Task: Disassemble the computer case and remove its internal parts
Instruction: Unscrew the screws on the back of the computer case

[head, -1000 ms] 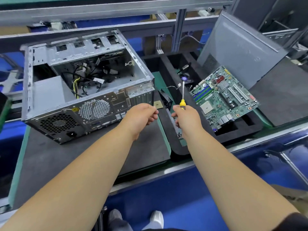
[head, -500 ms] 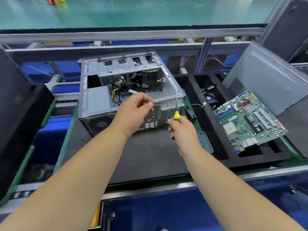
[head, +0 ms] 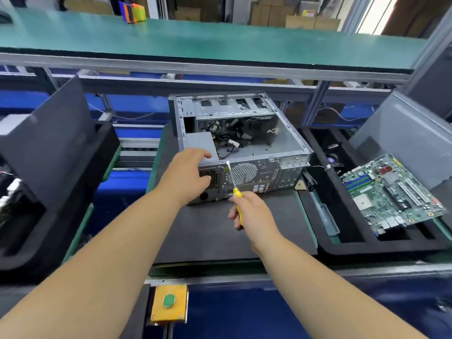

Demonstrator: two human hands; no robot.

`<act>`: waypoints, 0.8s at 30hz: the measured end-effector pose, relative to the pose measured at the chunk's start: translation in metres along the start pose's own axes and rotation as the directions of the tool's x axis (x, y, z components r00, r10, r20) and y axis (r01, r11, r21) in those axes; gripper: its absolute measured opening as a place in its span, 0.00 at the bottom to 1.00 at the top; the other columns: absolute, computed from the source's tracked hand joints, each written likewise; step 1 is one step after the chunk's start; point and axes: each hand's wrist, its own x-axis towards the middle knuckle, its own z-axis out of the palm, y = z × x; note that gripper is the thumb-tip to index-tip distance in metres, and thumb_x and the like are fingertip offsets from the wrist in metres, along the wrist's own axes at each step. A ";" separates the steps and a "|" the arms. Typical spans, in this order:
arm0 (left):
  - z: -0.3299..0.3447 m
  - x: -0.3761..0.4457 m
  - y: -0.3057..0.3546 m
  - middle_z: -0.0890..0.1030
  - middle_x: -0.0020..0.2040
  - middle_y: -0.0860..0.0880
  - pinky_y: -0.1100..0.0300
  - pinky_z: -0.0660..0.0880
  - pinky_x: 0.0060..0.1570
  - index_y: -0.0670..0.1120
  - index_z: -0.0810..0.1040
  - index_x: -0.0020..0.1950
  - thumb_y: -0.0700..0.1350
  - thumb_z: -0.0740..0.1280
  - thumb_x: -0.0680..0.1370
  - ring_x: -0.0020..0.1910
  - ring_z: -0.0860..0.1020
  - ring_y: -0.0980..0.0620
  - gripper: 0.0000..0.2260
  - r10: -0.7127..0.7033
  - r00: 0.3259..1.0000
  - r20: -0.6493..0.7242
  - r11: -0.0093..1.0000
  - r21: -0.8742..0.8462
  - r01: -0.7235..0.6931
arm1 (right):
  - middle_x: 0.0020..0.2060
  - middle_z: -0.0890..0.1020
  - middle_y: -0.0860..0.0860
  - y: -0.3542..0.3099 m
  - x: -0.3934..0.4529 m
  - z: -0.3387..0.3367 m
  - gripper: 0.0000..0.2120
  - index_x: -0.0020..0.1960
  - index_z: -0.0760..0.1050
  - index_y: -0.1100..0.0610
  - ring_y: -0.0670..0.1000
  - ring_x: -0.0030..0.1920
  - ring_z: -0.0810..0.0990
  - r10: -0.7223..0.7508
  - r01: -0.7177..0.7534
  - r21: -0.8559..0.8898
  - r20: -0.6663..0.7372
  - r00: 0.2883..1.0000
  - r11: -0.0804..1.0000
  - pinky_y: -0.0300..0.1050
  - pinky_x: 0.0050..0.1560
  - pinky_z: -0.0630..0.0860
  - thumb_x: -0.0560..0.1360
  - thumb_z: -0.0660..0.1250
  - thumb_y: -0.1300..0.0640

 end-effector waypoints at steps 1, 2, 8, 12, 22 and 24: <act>0.001 0.003 -0.001 0.71 0.68 0.52 0.51 0.67 0.66 0.54 0.71 0.68 0.45 0.69 0.73 0.70 0.65 0.49 0.23 0.016 0.999 0.029 1.000 0.020 -0.017 | 0.29 0.79 0.49 0.002 -0.002 0.002 0.07 0.48 0.76 0.55 0.48 0.25 0.71 0.007 -0.007 -0.008 0.013 1.000 1.000 0.43 0.32 0.69 0.79 0.61 0.53; 0.002 0.005 -0.002 0.70 0.70 0.52 0.50 0.66 0.68 0.53 0.70 0.70 0.45 0.69 0.74 0.71 0.64 0.49 0.24 0.036 0.998 0.053 0.998 0.042 -0.039 | 0.29 0.80 0.49 0.003 -0.004 0.005 0.07 0.49 0.76 0.55 0.48 0.25 0.71 0.015 -0.015 -0.019 0.019 1.000 1.000 0.43 0.31 0.70 0.79 0.61 0.53; 0.006 0.027 -0.006 0.59 0.79 0.50 0.53 0.57 0.74 0.52 0.60 0.78 0.48 0.69 0.76 0.77 0.57 0.49 0.32 0.132 0.974 0.186 0.955 0.241 -0.175 | 0.26 0.79 0.49 0.007 0.000 0.013 0.09 0.49 0.76 0.54 0.47 0.23 0.71 0.056 -0.055 -0.057 0.015 0.998 0.997 0.40 0.29 0.70 0.80 0.59 0.51; 0.013 0.029 -0.008 0.51 0.80 0.51 0.52 0.50 0.75 0.55 0.52 0.80 0.56 0.67 0.76 0.79 0.51 0.50 0.36 0.151 0.959 0.238 0.870 0.429 -0.244 | 0.25 0.78 0.48 0.009 0.007 0.016 0.09 0.47 0.77 0.53 0.46 0.22 0.70 0.057 -0.055 -0.081 0.020 0.998 0.995 0.42 0.33 0.69 0.79 0.59 0.52; 0.008 0.038 -0.011 0.61 0.77 0.54 0.52 0.60 0.71 0.61 0.64 0.75 0.48 0.68 0.74 0.74 0.59 0.49 0.30 0.122 0.962 0.243 0.941 0.279 -0.190 | 0.24 0.77 0.46 0.004 0.013 0.016 0.10 0.47 0.78 0.52 0.45 0.21 0.68 0.058 -0.058 -0.072 -0.011 0.998 0.996 0.38 0.27 0.66 0.79 0.59 0.51; 0.007 0.043 -0.010 0.67 0.70 0.53 0.50 0.66 0.65 0.59 0.68 0.71 0.48 0.69 0.74 0.68 0.62 0.49 0.26 0.158 0.961 0.229 0.939 0.267 -0.218 | 0.24 0.76 0.46 0.002 0.013 0.015 0.10 0.47 0.78 0.53 0.45 0.21 0.68 0.067 -0.068 -0.069 -0.017 0.998 0.995 0.39 0.28 0.66 0.79 0.60 0.51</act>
